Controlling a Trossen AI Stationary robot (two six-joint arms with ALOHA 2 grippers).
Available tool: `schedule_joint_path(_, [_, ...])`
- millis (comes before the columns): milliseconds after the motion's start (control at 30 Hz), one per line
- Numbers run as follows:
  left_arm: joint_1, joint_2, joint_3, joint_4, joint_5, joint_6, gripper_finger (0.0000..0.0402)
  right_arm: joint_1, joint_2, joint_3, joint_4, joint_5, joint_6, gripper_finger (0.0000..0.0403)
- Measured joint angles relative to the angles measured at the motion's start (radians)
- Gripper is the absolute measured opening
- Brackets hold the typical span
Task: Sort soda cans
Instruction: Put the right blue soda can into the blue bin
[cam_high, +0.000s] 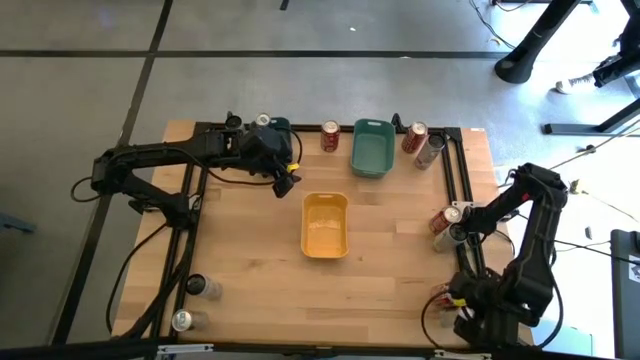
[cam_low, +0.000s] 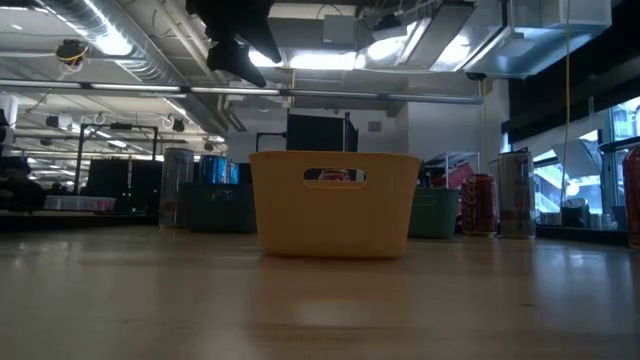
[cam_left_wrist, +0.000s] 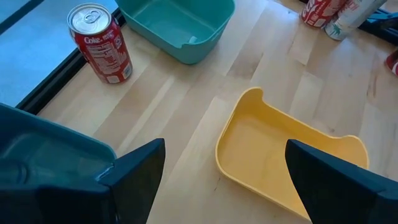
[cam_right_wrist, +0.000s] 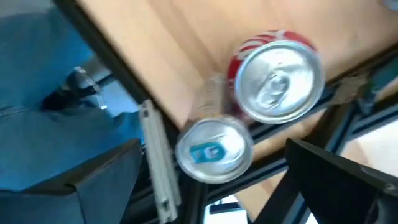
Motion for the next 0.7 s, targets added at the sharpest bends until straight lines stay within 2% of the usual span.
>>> schedule_joint_path(167, [0.000,0.000,0.000,0.000,0.000,0.000,0.0320,0.000,0.035,0.000,0.000,-0.048,-0.023,0.0392])
schedule_joint_path(700, [0.000,0.000,0.000,0.000,0.000,0.000,0.0320,0.000,0.109,0.000,0.012,-0.048,-0.048,0.0392])
